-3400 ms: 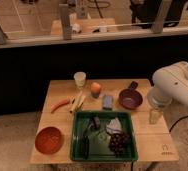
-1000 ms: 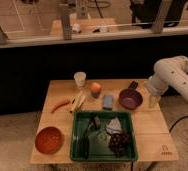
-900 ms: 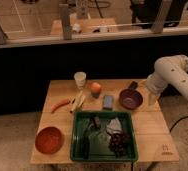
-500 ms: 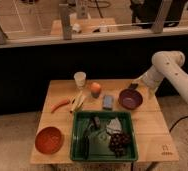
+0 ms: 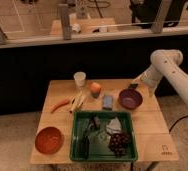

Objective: Place eraser in paper cup

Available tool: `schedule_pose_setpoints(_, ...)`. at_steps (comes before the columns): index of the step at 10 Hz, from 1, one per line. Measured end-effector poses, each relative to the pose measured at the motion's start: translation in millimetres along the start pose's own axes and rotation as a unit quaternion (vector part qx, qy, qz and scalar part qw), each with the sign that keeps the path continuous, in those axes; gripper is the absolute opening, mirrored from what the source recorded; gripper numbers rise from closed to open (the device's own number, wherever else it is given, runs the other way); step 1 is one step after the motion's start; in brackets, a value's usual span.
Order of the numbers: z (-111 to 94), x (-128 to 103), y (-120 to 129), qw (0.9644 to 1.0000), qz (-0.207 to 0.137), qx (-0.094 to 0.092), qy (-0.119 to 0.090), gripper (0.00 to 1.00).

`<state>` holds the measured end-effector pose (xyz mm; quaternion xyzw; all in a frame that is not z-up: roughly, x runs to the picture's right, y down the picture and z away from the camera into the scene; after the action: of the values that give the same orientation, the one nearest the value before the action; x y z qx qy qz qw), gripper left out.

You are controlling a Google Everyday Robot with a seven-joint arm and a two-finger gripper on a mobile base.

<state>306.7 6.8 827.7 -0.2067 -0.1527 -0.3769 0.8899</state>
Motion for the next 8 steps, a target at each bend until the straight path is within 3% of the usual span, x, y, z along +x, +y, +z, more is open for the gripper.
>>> schedule_pose_setpoints(4,0.4,15.0,-13.6,0.9994,0.006,-0.014,0.030,0.80)
schedule_pose_setpoints(6,14.6,32.7,-16.6,0.9986,0.016,-0.018,0.046,0.80)
schedule_pose_setpoints(8,31.6,42.4,-21.8,0.9982,0.017,-0.009,0.057,0.80)
